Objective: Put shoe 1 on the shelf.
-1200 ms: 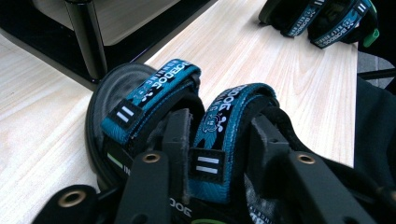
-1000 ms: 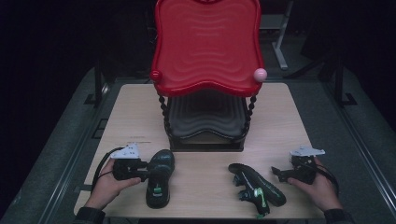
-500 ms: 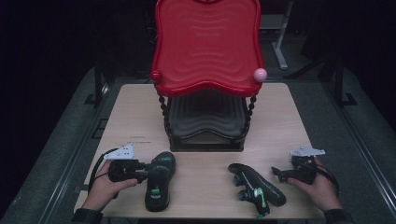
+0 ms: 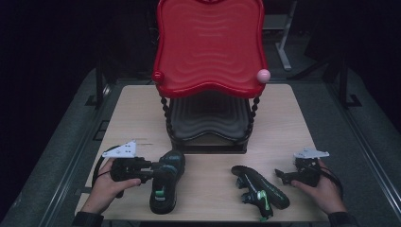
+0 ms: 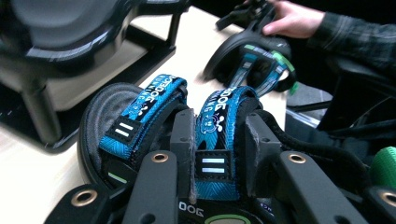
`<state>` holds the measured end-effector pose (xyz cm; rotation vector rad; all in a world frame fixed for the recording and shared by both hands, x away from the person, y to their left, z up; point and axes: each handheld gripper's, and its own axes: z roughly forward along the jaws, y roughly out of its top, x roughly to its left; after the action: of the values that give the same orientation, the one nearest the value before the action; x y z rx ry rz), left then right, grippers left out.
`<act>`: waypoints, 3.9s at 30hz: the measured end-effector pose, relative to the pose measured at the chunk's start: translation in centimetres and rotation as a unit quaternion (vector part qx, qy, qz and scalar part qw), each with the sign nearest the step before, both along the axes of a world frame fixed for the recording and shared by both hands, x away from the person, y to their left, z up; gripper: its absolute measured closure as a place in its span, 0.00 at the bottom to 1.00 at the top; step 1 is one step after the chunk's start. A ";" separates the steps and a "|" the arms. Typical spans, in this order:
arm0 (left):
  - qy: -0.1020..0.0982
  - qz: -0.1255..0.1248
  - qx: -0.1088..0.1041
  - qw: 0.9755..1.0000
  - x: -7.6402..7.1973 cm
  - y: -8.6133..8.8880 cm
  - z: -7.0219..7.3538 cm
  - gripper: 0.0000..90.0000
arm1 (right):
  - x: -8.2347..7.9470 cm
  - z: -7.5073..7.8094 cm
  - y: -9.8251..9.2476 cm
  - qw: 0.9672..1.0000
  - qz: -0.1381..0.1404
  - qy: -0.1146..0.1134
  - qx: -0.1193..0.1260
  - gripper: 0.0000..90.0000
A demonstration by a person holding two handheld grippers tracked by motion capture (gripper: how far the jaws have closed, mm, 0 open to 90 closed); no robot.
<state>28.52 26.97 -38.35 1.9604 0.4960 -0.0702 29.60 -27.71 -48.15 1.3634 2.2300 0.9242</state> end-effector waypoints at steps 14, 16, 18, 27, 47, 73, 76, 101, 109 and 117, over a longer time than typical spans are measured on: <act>-0.020 -0.028 -0.031 0.999 0.8 -2.3 2.9 0.76 | 0.0 0.0 0.0 1.000 0.000 0.000 0.000 0.00; -0.023 -0.032 -0.035 0.999 0.9 -2.6 3.5 0.76 | 0.0 0.0 0.0 1.000 0.000 0.000 0.000 0.00; -0.026 -0.037 -0.038 0.998 1.0 -3.0 4.0 0.76 | 0.0 0.0 0.0 1.000 0.000 0.000 0.000 0.00; -0.042 -0.050 -0.044 0.997 1.8 -4.6 6.8 0.76 | 0.0 0.0 0.0 1.000 0.000 0.000 0.000 0.00; -0.077 -0.106 -0.090 0.987 3.1 -7.1 15.6 0.76 | 0.0 0.0 0.0 1.000 -0.001 0.000 0.000 0.00; -0.134 -0.082 -0.084 0.984 7.2 -8.4 26.0 0.77 | 0.0 0.0 0.0 1.000 0.000 0.001 0.000 0.00; -0.145 -0.068 -0.072 0.984 8.2 -8.6 27.1 0.77 | 0.0 0.0 0.0 1.000 0.000 0.001 0.000 0.00; -0.210 0.060 -0.026 0.975 16.3 -10.5 29.0 0.77 | -0.1 0.0 -0.1 1.000 0.004 0.001 0.000 0.00; -0.231 0.068 -0.012 0.970 16.3 -10.9 27.9 0.77 | -0.2 0.0 -0.2 1.000 0.003 0.002 0.001 0.00; -0.231 0.062 -0.008 0.971 15.9 -10.9 26.9 0.76 | -0.2 0.0 -0.2 1.000 0.003 0.002 0.001 0.00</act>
<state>44.41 16.05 -11.41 1.8462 0.3050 0.4514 29.39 -27.88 -48.13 1.3612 2.2373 0.9261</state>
